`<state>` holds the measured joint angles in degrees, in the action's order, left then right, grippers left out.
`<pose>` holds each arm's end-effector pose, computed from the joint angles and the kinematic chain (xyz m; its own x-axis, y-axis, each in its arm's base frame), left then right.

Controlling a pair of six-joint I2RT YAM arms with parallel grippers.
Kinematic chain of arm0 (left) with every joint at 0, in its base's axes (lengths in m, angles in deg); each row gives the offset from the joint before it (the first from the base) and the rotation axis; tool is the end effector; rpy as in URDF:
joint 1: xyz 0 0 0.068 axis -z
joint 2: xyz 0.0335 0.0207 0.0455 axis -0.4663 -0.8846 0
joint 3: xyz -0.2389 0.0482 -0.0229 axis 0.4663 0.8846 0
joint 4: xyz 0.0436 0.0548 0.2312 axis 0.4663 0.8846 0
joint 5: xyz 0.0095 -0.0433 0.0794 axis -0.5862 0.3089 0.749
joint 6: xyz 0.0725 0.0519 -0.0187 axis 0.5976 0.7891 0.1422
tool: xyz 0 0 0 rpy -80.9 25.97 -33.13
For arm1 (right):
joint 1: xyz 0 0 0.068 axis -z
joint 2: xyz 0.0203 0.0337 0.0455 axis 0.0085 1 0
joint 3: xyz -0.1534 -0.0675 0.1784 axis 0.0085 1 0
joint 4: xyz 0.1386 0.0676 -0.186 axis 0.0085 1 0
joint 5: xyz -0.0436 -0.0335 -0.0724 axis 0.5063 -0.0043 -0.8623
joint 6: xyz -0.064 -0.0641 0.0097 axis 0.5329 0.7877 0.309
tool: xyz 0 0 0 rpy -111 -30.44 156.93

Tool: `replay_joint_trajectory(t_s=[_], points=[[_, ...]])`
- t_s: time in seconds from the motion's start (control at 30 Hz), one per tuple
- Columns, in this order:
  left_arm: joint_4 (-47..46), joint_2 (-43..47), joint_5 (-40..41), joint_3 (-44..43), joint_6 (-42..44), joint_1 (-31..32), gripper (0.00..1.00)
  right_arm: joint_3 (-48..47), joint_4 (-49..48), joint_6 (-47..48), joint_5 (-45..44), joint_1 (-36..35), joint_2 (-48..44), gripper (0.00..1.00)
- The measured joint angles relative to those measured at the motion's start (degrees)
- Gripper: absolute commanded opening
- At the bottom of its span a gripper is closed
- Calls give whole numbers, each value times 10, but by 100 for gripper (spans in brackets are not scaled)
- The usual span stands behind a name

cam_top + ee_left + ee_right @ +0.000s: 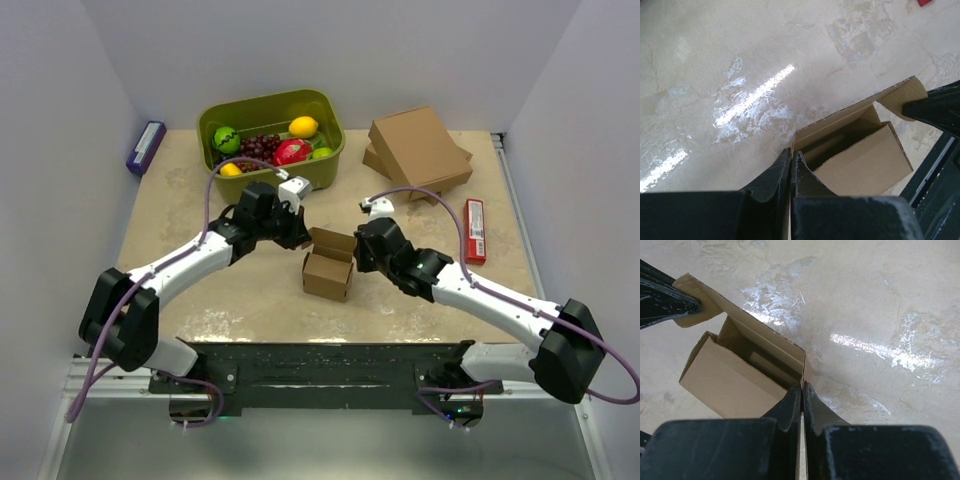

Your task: Fold the paper box

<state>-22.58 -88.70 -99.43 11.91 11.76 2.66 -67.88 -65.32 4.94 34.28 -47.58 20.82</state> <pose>0.2752 -0.1969 0.2022 -0.6443 0.1706 -0.7455 0.6150 0.6950 -0.3725 0.2171 0.1962 0.2173 -0.6107 -0.0033 -0.7919 -0.2733 0.9394 0.2069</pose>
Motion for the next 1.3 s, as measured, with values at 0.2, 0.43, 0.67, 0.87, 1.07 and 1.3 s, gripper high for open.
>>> replay_joint_trajectory(t_s=[0.2, 0.43, 0.67, 0.87, 1.07, 1.3], points=[[-28, 10, 62, 25, -37, 22, 0, 2, -6, -26, -51, -33, 0, 0], [-63, 12, 91, 37, -67, 29, 0, 4, -23, -37, -82, -39, 4, 0], [-72, -5, 118, 11, -69, 30, 0, 3, -66, -29, -121, -38, 24, 0], [-105, -14, 136, 0, -68, 30, 0, 4, -108, -21, -145, -37, 30, 0], [-137, -14, 138, 24, -69, 30, 29, 28, -143, -20, -158, -35, 37, 0], [-143, -12, 116, 40, -76, 35, 71, 54, -174, -14, -152, -37, 37, 0]])
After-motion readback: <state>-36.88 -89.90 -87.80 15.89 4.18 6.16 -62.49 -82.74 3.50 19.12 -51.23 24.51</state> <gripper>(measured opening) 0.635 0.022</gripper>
